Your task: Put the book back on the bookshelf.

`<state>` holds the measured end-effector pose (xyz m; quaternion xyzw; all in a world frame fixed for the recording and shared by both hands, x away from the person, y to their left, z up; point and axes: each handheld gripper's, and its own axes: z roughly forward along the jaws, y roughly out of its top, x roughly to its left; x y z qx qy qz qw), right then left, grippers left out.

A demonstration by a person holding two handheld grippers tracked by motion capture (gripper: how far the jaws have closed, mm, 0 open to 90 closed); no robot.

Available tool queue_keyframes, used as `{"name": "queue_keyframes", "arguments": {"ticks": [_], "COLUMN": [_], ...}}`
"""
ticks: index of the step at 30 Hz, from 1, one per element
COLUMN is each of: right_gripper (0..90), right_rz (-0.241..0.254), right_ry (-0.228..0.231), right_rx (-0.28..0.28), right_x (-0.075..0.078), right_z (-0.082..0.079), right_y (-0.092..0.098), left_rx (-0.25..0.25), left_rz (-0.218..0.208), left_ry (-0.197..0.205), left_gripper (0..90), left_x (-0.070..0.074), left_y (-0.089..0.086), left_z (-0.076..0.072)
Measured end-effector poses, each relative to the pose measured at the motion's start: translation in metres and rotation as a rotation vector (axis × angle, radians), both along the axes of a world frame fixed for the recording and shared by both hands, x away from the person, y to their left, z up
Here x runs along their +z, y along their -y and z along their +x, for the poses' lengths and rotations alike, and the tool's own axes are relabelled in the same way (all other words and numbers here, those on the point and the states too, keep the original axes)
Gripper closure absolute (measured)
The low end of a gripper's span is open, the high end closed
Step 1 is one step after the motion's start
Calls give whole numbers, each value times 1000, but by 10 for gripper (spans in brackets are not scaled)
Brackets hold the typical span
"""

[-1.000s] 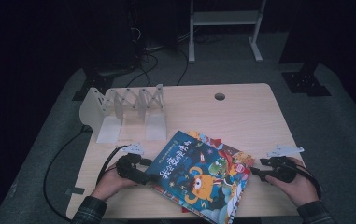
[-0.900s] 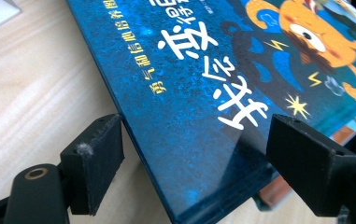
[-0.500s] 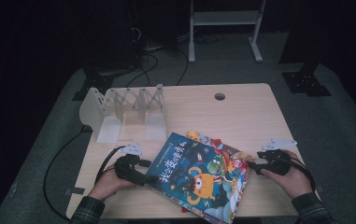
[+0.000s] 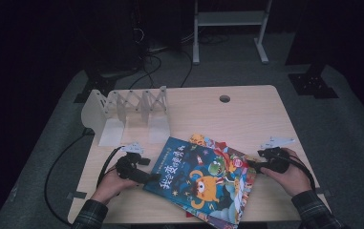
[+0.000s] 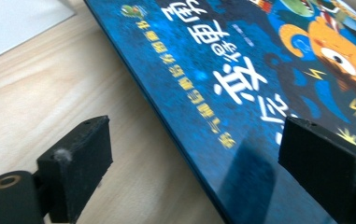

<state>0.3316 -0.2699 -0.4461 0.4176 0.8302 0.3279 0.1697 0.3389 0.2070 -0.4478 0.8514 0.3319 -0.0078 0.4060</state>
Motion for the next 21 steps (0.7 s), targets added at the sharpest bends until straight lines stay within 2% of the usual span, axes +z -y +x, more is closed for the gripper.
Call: {"name": "queue_keyframes", "arguments": {"ticks": [4, 9, 10, 13, 16, 21], "right_gripper": [381, 384, 387, 394, 399, 400], "right_rz": [-2, -3, 1, 0, -8, 1], "right_ry": [-3, -6, -8, -7, -7, -18], "right_rx": [17, 46, 48, 62, 80, 111], "right_x": [1, 1, 1, 2, 2, 3], "right_z": [1, 0, -1, -2, -4, -14], "right_y": [-8, -19, -21, -27, -30, -36], "left_rx": [38, 83, 93, 82, 76, 55], "left_rz": [7, 35, 39, 49, 22, -7], "left_ry": [-12, 13, 7, -31, -87, -118], "left_gripper": [27, 0, 0, 3, 25, 32], "left_x": [0, 1, 1, -2, -5, -9], "left_y": [-3, -5, -5, -5, -6, -4], "left_z": [2, 1, 1, 2, 3, 4]}}
